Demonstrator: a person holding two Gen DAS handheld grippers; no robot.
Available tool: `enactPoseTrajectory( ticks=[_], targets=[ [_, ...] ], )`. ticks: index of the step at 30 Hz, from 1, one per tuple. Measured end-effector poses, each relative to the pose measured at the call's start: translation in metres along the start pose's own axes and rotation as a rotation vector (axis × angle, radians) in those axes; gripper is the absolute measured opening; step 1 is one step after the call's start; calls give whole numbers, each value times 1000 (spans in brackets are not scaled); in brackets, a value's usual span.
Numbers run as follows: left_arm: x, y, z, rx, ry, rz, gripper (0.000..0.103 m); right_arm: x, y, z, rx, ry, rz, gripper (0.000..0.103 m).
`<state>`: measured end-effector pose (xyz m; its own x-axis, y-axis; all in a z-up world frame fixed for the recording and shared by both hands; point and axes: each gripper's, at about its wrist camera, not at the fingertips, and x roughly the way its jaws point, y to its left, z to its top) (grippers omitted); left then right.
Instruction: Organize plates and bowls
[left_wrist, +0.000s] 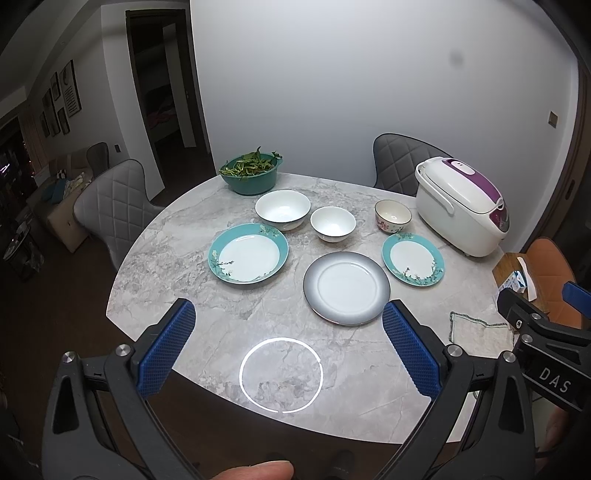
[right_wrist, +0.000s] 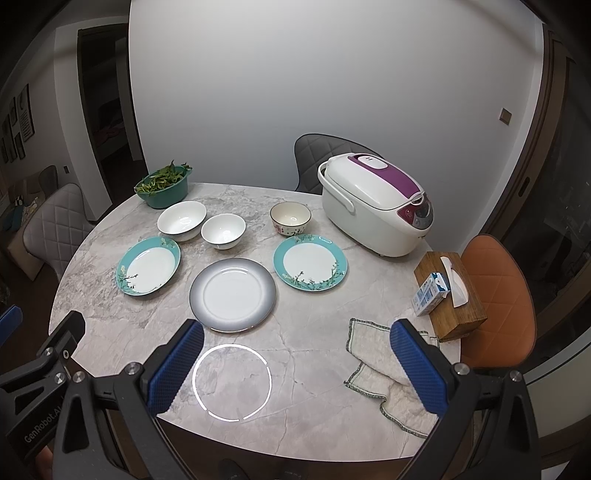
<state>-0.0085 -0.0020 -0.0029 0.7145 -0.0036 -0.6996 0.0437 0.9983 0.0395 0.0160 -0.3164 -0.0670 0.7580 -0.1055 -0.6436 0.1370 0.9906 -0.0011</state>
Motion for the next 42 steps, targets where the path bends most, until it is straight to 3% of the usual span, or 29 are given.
enactPoseTrajectory(
  ticks=[17,29,33,37,40,42],
  targets=[
    [-3,0,-4,-6,8,2,103,7,-2,4,-3,2,2,103],
    [33,-17,-8,-50,85,8,103,23,-23,-5,-23,20,39,103],
    [64,-24,-20,-52,161,3,103,41,-30,1,-24,55,74,103],
    [118,-22,-45,-88,277,-96,103,76,-37,2,-1,96,144,103],
    [166,-1,-65,-216,368,-229,102,118,-44,-3,45,177,259,102],
    [202,15,-74,-285,425,-249,102,151,-50,-7,119,240,293,97]
  ],
)
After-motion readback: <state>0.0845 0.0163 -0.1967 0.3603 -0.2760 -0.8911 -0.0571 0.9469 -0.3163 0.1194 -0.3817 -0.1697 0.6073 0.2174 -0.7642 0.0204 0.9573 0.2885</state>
